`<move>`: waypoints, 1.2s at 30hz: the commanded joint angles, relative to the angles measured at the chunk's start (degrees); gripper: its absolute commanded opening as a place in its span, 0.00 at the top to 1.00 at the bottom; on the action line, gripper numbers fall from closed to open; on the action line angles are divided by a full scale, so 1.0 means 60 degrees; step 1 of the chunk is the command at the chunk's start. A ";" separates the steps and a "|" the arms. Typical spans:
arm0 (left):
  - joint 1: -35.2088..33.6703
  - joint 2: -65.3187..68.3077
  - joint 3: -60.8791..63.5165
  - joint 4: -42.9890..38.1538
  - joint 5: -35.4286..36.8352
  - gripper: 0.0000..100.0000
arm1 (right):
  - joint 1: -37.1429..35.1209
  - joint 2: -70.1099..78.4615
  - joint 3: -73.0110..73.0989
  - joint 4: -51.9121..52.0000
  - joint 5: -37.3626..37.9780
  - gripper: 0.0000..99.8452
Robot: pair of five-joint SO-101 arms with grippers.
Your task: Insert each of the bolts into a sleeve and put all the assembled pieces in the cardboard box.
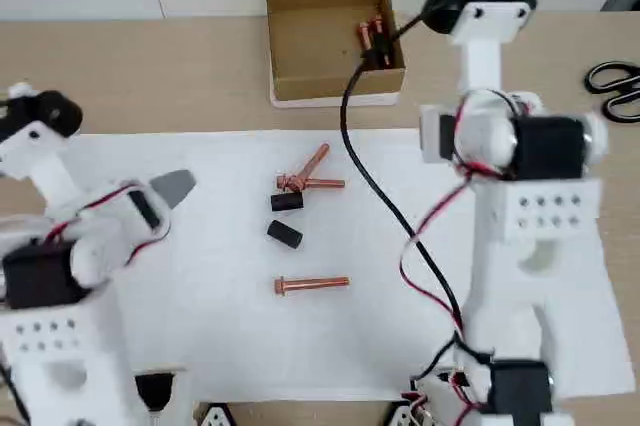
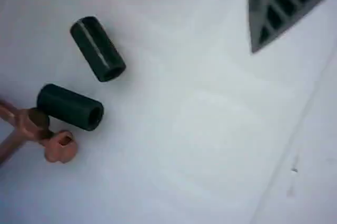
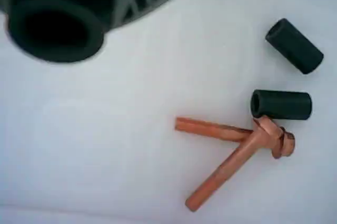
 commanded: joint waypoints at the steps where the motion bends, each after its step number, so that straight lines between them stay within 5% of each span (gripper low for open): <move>1: 0.1084 0.1011 -0.0886 0.0161 0.0498 0.69 | 0.0608 -0.0930 0.0293 0.0051 0.0484 1.00; 16: 0.5143 0.3004 0.0857 -0.0117 0.1480 0.69 | 0.1692 -0.1048 0.2051 0.0051 0.0571 1.00; 19: 0.5480 0.3018 0.1560 -0.0557 0.2623 0.69 | 0.1663 -0.1048 0.2051 0.0037 0.0557 1.00; 36: 0.6593 0.3004 0.3875 -0.3179 0.4777 0.69 | 0.1663 -0.1048 0.2066 -0.0022 0.0542 1.00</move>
